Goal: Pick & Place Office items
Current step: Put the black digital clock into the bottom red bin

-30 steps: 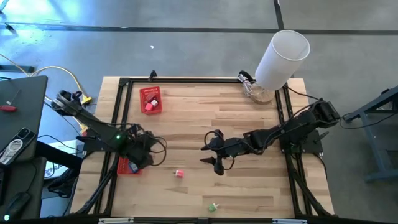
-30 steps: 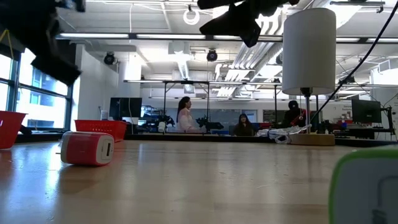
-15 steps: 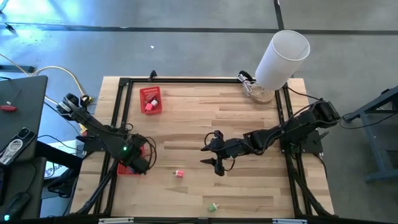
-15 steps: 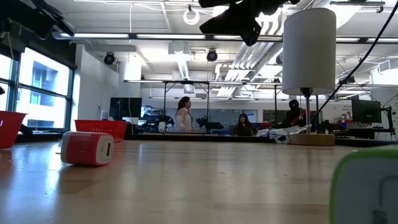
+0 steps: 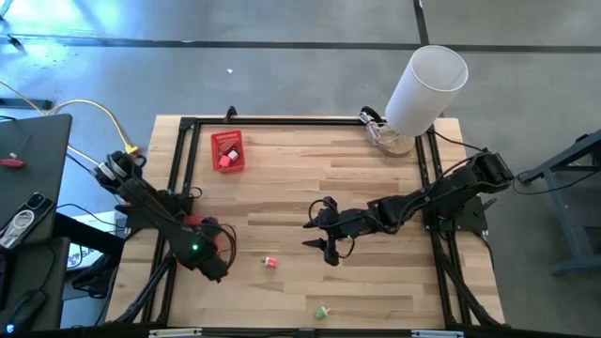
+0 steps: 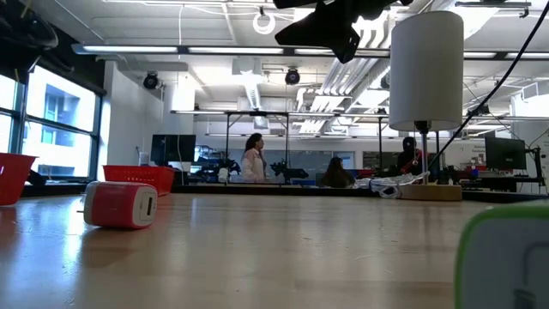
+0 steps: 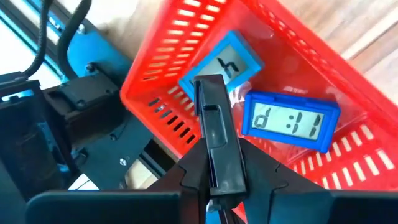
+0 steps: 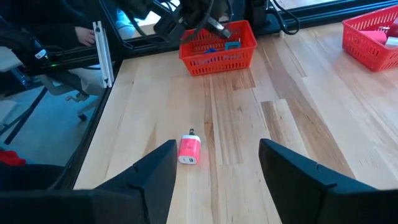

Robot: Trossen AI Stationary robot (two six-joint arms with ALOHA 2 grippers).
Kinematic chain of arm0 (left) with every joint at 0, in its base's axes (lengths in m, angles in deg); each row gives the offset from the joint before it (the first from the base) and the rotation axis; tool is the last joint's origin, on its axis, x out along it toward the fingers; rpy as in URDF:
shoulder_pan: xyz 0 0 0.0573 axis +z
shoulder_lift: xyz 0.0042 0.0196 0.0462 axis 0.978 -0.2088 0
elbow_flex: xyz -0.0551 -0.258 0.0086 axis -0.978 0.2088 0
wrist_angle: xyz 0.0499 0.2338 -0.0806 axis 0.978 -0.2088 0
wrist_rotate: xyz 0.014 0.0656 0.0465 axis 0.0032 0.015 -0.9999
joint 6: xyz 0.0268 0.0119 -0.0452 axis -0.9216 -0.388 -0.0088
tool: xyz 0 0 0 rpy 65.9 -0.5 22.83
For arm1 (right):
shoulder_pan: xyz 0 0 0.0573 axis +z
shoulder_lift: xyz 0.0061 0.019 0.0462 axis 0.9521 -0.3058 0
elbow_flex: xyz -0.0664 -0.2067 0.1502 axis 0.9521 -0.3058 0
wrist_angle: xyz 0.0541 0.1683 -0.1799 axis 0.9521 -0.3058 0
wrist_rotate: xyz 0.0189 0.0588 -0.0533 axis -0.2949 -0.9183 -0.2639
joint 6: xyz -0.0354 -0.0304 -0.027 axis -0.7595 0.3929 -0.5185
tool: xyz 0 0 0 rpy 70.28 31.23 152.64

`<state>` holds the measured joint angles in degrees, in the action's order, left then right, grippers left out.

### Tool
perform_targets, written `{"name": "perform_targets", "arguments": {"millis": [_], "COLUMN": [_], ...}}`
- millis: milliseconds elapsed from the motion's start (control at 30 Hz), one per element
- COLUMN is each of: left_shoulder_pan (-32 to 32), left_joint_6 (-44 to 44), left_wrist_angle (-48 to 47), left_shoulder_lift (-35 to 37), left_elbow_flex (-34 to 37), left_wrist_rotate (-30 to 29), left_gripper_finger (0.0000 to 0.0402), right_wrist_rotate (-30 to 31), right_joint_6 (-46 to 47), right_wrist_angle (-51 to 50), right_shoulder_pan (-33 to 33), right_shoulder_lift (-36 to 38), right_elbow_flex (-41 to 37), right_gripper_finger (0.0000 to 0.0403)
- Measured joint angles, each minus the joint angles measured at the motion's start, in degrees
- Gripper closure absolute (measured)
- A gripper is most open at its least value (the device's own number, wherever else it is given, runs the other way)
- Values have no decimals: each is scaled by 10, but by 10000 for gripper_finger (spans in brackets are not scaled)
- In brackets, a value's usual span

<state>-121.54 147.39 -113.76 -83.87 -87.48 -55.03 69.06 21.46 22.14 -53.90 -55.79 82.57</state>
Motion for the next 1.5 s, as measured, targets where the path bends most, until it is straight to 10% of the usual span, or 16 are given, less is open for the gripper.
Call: {"name": "perform_targets", "arguments": {"millis": [1500], "left_shoulder_pan": [0], "left_joint_6": [-5], "left_wrist_angle": [0], "left_shoulder_lift": [-23], "left_elbow_flex": [0], "left_wrist_rotate": [22], "left_gripper_finger": [326], "right_wrist_rotate": [0], "right_joint_6": [0], "right_wrist_angle": [0], "right_shoulder_pan": [13], "right_shoulder_lift": [0], "right_elbow_flex": [0], "right_gripper_finger": [188]}}
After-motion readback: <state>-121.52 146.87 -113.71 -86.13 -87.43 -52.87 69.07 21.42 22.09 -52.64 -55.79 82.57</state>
